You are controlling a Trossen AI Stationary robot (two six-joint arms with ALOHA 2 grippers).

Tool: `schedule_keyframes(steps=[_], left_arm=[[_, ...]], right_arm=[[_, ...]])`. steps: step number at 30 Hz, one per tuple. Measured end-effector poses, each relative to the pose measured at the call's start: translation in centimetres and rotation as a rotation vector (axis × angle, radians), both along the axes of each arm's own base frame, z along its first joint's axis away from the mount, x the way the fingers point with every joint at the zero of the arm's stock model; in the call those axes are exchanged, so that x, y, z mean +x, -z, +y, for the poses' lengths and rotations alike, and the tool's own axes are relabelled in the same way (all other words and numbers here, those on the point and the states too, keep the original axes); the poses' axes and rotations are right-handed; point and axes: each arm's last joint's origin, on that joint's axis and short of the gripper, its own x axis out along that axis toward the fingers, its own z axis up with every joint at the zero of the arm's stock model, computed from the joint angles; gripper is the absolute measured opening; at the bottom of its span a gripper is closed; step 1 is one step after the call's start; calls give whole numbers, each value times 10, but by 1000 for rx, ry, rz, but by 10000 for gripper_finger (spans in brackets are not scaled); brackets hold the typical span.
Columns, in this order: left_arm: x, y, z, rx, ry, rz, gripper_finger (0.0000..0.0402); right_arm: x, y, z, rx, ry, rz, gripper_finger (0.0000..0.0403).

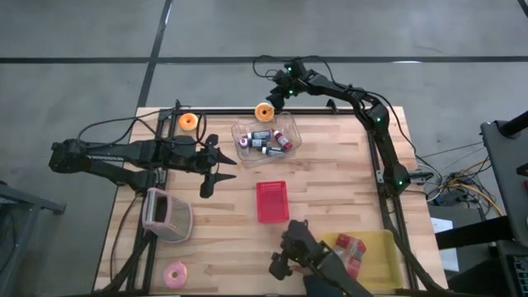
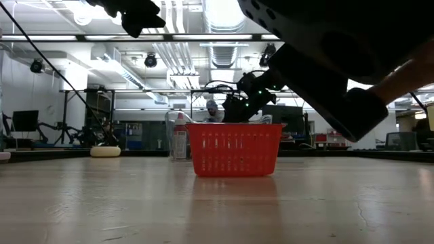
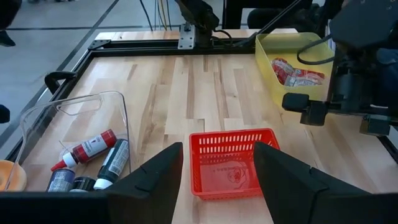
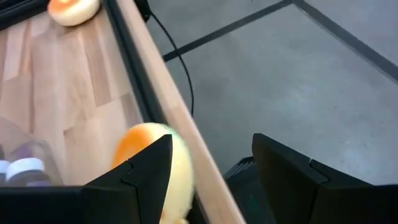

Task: Pick & Place Food Item
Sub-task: Put the green donut into the red bin

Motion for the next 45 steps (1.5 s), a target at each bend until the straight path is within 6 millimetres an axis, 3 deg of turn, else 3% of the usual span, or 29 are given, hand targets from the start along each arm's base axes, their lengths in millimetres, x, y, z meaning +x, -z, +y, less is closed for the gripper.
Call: schedule_keyframes(steps=[13, 24, 45], left_arm=[[0, 0, 0, 0, 1, 0, 202], [0, 0, 0, 0, 1, 0, 202], [0, 0, 0, 1, -1, 0, 202]], right_arm=[[11, 8, 15, -9, 36, 61, 219], [8, 24, 22, 29, 64, 103, 219], [14, 24, 29, 66, 23, 88, 205]])
